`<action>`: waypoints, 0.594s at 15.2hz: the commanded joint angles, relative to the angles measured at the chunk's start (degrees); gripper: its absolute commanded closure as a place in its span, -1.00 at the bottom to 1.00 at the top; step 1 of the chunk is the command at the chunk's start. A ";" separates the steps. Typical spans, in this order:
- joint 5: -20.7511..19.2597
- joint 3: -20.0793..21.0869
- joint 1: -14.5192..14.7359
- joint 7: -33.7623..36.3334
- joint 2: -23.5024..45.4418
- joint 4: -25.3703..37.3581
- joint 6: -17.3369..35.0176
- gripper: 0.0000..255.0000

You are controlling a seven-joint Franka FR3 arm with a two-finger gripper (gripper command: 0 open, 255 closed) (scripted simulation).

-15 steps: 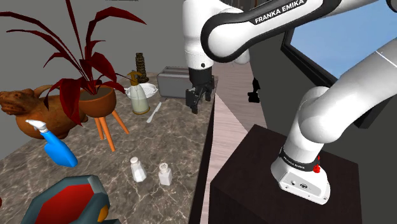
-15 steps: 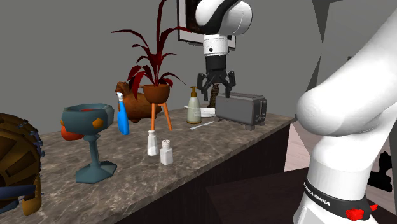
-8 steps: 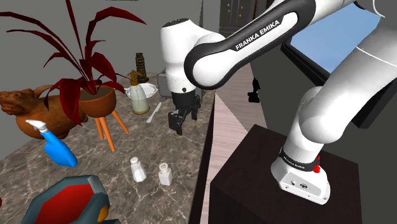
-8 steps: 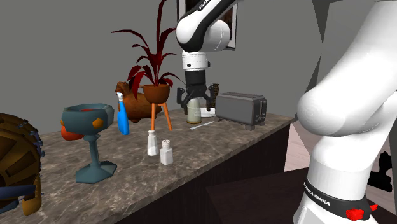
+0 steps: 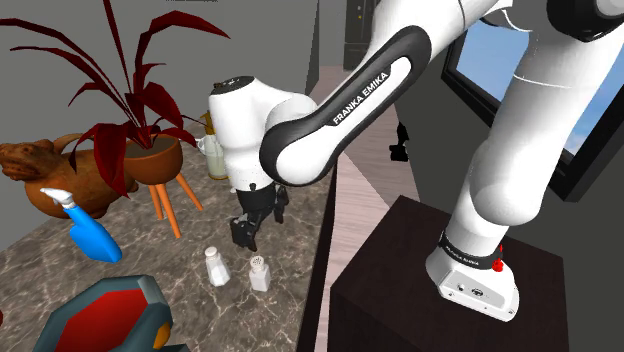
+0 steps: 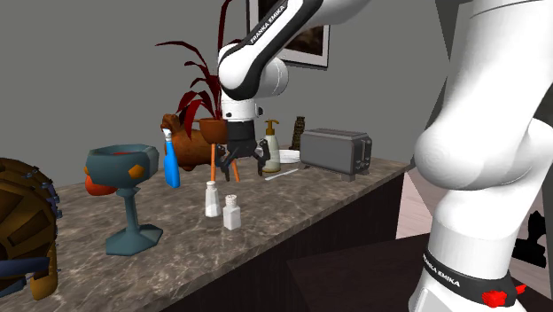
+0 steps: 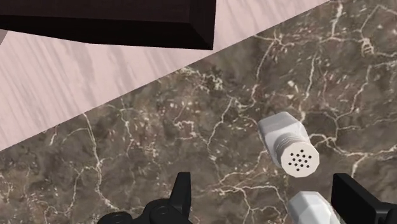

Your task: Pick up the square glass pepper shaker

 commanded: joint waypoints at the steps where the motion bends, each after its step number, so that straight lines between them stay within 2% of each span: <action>1: -3.35 0.96 0.83 4.03 5.00 2.56 1.49 -1.00; 3: -6.04 1.10 2.01 6.96 8.80 4.80 2.20 -1.00; 9: -9.28 0.06 2.88 9.27 12.44 3.65 6.21 -1.00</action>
